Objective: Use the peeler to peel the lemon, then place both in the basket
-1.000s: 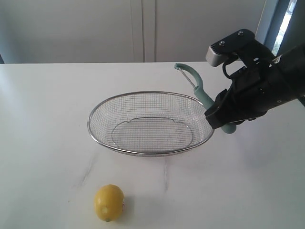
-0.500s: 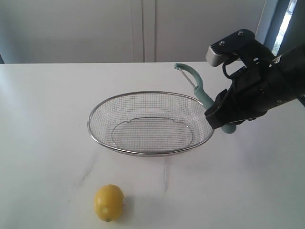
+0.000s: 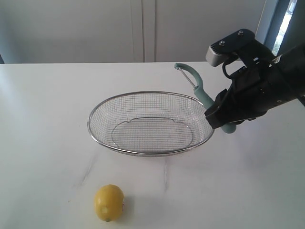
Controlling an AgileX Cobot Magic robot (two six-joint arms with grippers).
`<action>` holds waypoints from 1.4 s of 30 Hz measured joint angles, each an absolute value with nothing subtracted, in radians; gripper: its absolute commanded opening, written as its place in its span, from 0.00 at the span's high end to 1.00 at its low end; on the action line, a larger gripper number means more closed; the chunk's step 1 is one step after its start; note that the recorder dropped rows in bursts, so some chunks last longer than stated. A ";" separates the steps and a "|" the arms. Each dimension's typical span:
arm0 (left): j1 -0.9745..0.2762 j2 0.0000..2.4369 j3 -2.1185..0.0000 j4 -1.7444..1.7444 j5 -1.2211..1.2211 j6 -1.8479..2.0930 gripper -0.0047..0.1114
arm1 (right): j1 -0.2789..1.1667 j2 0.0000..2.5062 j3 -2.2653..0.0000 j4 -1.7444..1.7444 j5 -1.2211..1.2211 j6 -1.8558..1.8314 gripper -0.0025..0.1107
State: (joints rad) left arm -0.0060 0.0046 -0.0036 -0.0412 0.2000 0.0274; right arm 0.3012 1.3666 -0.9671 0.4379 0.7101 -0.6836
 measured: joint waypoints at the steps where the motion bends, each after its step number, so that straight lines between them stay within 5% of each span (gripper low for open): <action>1: -0.006 0.005 -0.004 -0.041 0.179 0.027 0.96 | 0.301 1.367 -0.967 0.438 0.710 -0.684 0.98; 17: -0.006 0.000 -0.317 -0.041 0.028 -0.026 0.96 | 0.301 1.367 -0.967 0.438 0.707 -0.684 0.98; 27: -0.006 -0.002 -0.679 -0.041 0.703 -0.043 0.96 | 0.301 1.367 -0.967 0.438 0.705 -0.684 0.98; 42: -0.006 -0.002 -0.681 -0.041 0.733 -0.043 0.96 | 0.301 1.367 -0.967 0.438 0.705 -0.684 0.98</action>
State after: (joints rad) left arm -0.0060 -0.0024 -0.6812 -0.0412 0.7326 -0.0429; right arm 0.3012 1.3666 -0.9671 0.4379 0.7054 -0.6836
